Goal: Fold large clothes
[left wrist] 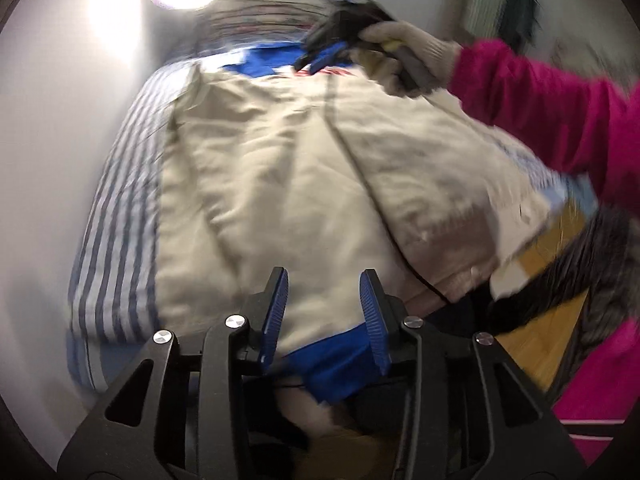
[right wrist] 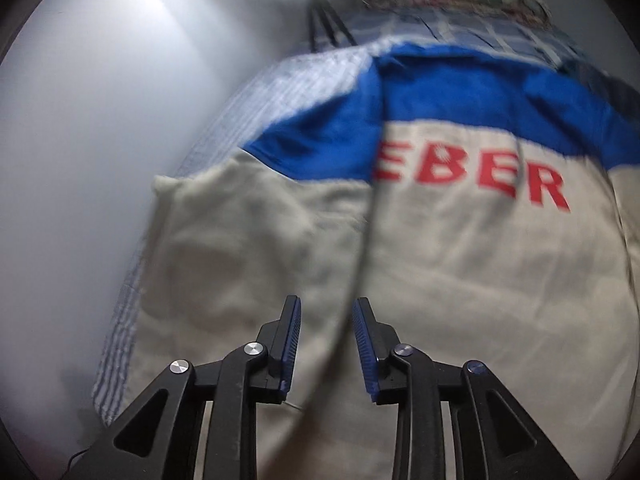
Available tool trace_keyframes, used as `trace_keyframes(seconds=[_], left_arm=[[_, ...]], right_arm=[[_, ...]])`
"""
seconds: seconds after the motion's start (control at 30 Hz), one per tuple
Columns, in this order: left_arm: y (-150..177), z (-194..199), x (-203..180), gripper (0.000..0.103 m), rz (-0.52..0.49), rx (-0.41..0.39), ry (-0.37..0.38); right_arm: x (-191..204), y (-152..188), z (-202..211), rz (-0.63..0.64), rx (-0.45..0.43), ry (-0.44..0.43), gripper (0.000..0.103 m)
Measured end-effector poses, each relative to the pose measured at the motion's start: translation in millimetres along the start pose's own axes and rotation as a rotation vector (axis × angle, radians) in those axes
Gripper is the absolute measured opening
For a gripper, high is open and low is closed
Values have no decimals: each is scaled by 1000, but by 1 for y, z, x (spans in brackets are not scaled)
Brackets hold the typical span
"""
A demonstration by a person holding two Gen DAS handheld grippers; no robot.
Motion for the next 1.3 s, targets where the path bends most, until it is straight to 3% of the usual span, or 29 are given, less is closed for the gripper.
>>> trace_keyframes(seconds=[0.13, 0.2, 0.3, 0.37, 0.53, 0.6, 0.67, 0.7, 0.77, 0.83, 1.03, 1.3], left_arm=[[11, 0, 37, 40, 277, -19, 35], [14, -7, 43, 40, 365, -27, 71], [16, -19, 37, 40, 360, -7, 71], [20, -33, 31, 40, 352, 36, 71], [34, -54, 29, 40, 383, 106, 102], [33, -58, 30, 36, 391, 105, 115], [33, -63, 32, 16, 394, 111, 114], [33, -65, 35, 4, 396, 115, 105], [31, -65, 38, 2, 415, 101, 116], [26, -52, 43, 1, 421, 63, 103], [28, -21, 84, 0, 511, -11, 3], [52, -42, 102, 1, 607, 63, -29]], right_arm=[[53, -22, 0, 81, -22, -71, 42], [77, -32, -13, 86, -12, -111, 43], [111, -43, -35, 104, 20, -134, 46], [129, -43, -43, 126, 25, -97, 55], [150, -52, -67, 129, 45, -5, 57], [151, -53, -75, 139, 60, 46, 52], [153, -54, -88, 155, 91, 77, 29], [153, -53, -92, 160, 102, 77, 24], [155, -53, -96, 186, 102, 99, 5], [161, -57, -99, 221, 93, 136, 3], [188, -89, -116, 259, 61, 133, 1], [203, -80, -202, 273, 102, 188, 2]])
Point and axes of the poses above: each gripper's, at about its wrist camera, not at the fingertips, and z roughly against the way its jaws point, x to its left, y to its underside, the point moved 6 cm from there along -z, roughly the way its jaws point, and after that the axes turned 7 degrees about -z, right-handed, at the moved point
